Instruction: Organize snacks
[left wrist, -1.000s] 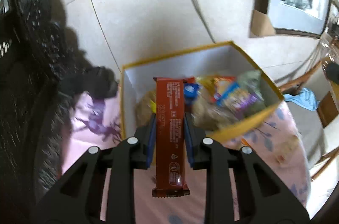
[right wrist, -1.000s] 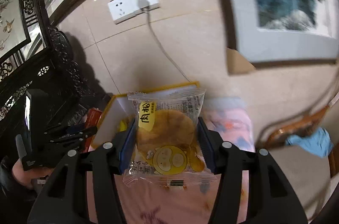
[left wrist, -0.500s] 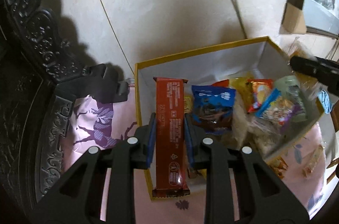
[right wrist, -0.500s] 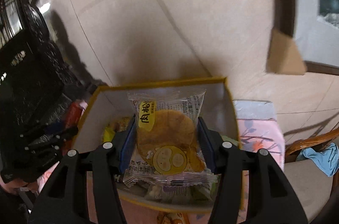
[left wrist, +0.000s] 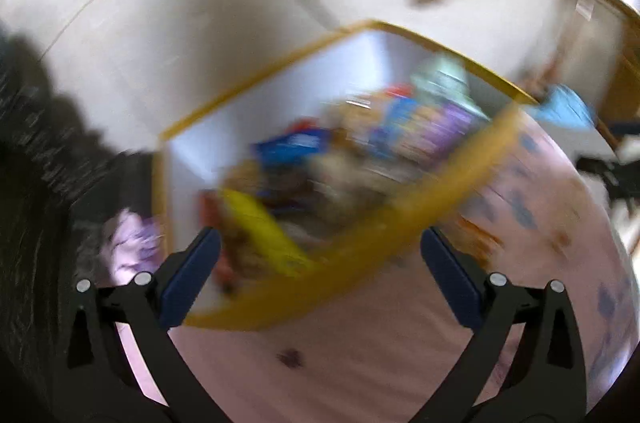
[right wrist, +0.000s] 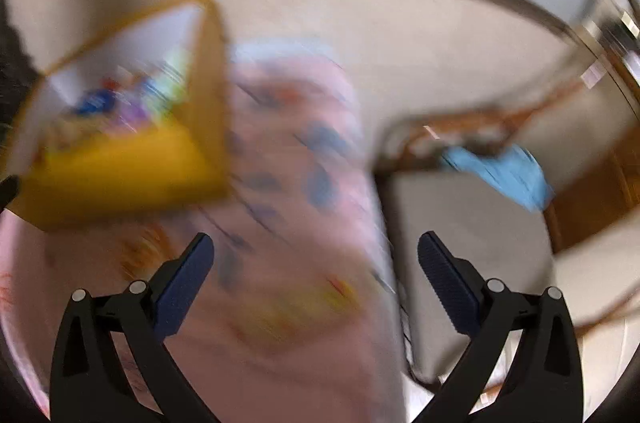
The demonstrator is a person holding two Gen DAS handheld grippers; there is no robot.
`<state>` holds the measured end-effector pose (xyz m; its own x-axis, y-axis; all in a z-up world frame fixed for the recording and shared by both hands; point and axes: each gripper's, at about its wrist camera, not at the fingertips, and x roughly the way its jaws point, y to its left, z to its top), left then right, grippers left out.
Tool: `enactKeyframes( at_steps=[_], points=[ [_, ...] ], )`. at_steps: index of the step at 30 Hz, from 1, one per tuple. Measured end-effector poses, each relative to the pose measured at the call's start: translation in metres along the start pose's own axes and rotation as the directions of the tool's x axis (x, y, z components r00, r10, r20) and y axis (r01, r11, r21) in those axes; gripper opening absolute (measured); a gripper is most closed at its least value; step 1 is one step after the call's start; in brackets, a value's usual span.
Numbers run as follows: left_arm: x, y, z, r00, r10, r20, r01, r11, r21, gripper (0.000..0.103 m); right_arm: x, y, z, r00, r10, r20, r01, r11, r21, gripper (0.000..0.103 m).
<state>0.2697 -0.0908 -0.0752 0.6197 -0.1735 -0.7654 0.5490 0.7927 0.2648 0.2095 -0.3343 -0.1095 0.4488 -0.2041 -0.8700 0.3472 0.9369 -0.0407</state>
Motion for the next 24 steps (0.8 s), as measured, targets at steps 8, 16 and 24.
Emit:
enactKeyframes(
  at_steps=[8,16,24],
  points=[
    [0.028,-0.118,-0.031,0.995,-0.091,-0.033,0.095,0.869,0.485,0.101,0.031,-0.020,-0.058,0.998,0.023,-0.061,0.001,0.931,0.366,0.102],
    [0.081,-0.119,-0.034,0.981,-0.174,-0.082,0.192,0.862,0.468,0.101,0.049,0.004,-0.044,1.000,-0.029,-0.003,0.029,0.958,0.287,0.102],
    [0.085,-0.089,-0.031,0.937,-0.307,-0.166,0.334,0.928,0.167,0.043,0.048,0.013,-0.050,1.000,0.028,-0.003,-0.027,0.977,0.212,0.045]
  ],
)
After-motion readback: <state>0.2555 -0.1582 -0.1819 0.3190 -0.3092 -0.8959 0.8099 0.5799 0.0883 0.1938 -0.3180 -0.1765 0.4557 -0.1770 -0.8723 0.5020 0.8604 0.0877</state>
